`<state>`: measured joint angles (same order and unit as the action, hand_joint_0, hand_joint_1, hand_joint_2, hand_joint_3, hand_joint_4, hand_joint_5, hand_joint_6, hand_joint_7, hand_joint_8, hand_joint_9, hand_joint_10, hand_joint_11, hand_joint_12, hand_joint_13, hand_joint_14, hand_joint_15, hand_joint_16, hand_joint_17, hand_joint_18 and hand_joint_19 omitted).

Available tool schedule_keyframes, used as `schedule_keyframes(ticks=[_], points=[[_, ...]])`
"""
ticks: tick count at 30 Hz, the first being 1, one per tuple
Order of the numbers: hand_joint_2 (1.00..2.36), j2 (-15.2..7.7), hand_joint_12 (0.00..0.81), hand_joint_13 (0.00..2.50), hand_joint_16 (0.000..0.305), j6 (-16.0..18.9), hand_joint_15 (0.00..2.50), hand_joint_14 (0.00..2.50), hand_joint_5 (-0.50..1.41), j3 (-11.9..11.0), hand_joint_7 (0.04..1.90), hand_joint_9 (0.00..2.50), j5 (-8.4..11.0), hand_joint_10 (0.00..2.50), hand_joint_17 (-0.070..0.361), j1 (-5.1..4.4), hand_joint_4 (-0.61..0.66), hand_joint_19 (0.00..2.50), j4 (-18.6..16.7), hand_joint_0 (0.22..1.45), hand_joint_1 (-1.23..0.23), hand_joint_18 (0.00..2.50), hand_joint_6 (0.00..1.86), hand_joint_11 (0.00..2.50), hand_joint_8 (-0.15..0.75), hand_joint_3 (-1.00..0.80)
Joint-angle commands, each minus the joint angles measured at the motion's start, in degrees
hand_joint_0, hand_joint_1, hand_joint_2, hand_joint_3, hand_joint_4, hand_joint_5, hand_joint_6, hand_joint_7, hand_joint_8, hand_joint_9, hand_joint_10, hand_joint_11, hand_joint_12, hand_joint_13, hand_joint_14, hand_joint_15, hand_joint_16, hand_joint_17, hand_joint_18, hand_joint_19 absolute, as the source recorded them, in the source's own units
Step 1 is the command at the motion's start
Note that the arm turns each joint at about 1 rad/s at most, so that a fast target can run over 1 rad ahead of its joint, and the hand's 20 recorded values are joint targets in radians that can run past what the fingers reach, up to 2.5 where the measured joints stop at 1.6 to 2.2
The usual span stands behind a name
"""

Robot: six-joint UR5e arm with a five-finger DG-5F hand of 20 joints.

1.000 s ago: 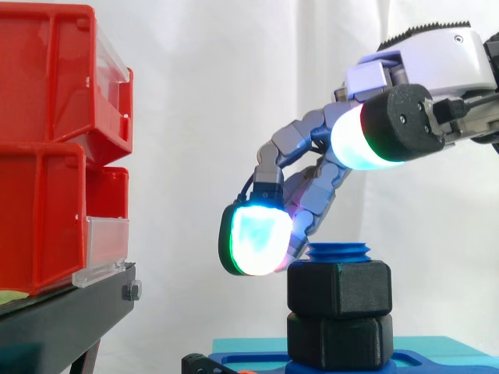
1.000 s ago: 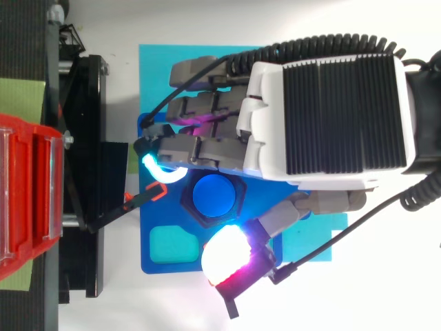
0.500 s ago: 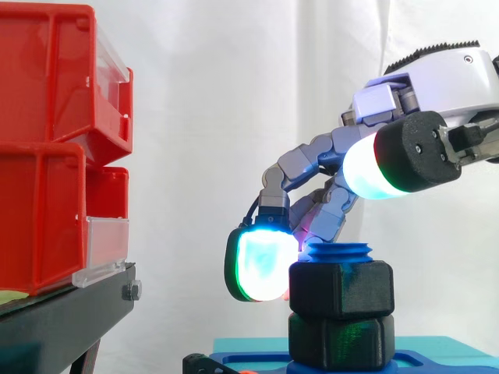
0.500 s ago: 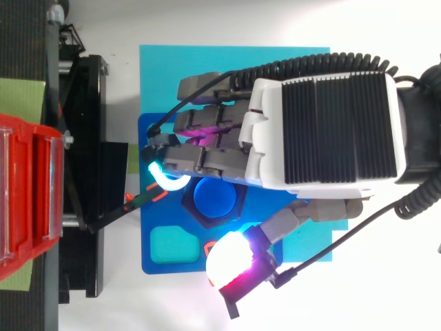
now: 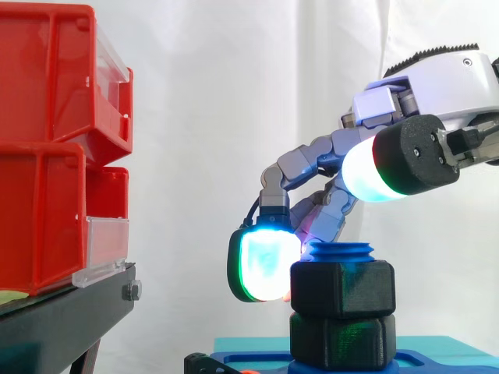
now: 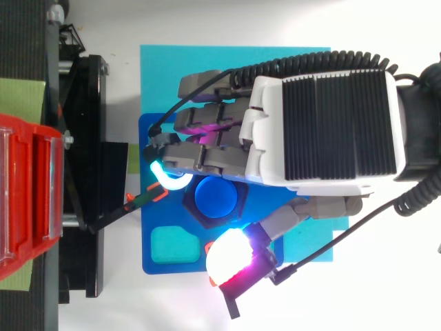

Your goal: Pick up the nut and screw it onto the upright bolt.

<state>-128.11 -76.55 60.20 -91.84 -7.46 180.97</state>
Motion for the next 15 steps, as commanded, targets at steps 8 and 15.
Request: schedule_keyframes(ticks=[8, 15], points=[[1.0, -0.04, 0.286, 0.63, 0.032, -0.09, 0.0, 0.0, -0.05, 0.09, 1.29, 0.82, -0.18, 0.0, 0.072, 0.43, 0.17, 0.06, 0.17, 0.51, -0.19, 0.39, 0.5, 0.0, 0.264, -0.5], [1.0, 0.05, 0.284, 0.64, 0.032, 0.0, 0.0, 0.0, -0.04, 1.14, 1.33, 0.83, -0.27, 0.0, 0.072, 0.69, 0.15, 0.07, -0.09, 0.51, -0.19, 0.4, 0.5, 0.0, 0.265, -0.5]])
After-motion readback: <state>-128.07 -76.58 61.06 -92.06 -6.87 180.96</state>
